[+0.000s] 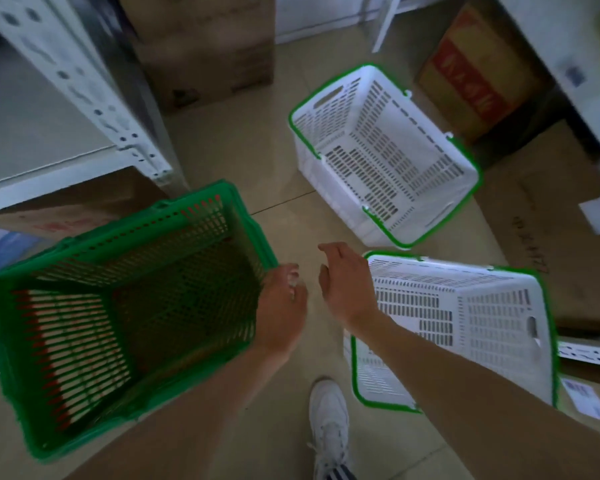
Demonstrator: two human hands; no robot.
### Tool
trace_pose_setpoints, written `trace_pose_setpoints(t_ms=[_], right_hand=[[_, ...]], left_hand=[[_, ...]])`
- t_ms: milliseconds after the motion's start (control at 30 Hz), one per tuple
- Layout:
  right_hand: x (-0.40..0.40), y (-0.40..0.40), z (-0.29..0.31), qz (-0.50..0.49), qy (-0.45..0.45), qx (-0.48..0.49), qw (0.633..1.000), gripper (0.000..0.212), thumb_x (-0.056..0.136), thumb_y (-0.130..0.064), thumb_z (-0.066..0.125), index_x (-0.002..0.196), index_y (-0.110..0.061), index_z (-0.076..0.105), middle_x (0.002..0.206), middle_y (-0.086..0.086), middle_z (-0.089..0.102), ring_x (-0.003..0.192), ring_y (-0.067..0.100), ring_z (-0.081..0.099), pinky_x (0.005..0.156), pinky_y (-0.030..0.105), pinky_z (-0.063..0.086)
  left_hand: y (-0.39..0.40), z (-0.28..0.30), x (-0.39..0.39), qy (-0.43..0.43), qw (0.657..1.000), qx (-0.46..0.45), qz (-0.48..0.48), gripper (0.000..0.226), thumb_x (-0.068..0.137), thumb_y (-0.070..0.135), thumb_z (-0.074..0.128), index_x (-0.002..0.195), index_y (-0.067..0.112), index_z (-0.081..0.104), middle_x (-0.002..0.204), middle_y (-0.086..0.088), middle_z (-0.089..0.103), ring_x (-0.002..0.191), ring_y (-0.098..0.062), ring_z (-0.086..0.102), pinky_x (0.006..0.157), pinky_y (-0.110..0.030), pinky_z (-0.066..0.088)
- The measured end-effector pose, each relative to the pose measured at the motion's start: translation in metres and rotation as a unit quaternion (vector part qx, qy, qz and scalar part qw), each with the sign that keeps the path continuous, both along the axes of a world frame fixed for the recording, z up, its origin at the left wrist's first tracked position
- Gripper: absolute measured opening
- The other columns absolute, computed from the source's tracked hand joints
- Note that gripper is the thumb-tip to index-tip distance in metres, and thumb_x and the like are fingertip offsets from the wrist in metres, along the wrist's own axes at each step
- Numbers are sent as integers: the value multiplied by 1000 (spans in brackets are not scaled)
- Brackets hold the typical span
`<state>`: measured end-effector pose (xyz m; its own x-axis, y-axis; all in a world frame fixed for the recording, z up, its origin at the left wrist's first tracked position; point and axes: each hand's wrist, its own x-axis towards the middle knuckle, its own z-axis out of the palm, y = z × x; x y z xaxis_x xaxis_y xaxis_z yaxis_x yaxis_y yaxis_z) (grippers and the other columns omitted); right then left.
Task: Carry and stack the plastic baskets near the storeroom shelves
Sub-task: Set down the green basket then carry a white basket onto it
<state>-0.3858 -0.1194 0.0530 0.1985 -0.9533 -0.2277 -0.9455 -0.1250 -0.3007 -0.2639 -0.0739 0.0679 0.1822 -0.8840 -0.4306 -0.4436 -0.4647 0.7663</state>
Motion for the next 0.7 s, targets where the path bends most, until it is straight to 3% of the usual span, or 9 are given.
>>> trace_pose_setpoints(t_ms=[133,267,367,433,567,700], right_hand=[[-74,12,-3,-57,49,22,997,42,91,-11,46,132,-15,51,125,5,58,108,23,59,94,33,42],[-138,23,-8,-123,75,57,988,45,90,-11,47,135,-15,48,128,5,55,114,22,56,98,32,41],[-178,34,-13,-186,72,80,977,41,90,-10,46,131,-14,51,126,6,57,113,24,57,96,35,43],[-205,44,-16,-221,66,90,969,39,90,-10,44,128,-13,53,124,7,59,114,25,57,98,36,44],[-262,62,-23,-292,74,109,947,43,90,-13,43,133,-12,50,131,9,54,118,28,55,102,39,41],[-320,81,-35,-348,148,126,917,48,93,-18,42,140,-12,39,146,14,40,128,30,45,106,41,38]], left_hand=[[10,-6,-56,-3,998,50,-43,36,95,6,50,131,3,55,129,-16,58,113,-25,60,97,-28,44],[11,-15,-103,-49,988,122,-85,41,98,17,47,138,7,50,136,-13,53,120,-27,58,100,-31,43],[9,-20,-133,-93,978,110,-151,35,95,22,47,127,9,56,127,-10,59,121,-26,57,99,-33,46],[7,-24,-148,-127,973,108,-159,40,94,23,48,130,8,54,132,-11,58,124,-26,55,103,-36,44],[4,-35,-164,-206,958,141,-140,52,96,25,48,142,2,40,146,-19,44,135,-33,43,113,-40,34],[7,-46,-175,-210,956,188,-79,67,98,23,46,155,5,18,160,-21,22,148,-38,25,118,-47,26]])
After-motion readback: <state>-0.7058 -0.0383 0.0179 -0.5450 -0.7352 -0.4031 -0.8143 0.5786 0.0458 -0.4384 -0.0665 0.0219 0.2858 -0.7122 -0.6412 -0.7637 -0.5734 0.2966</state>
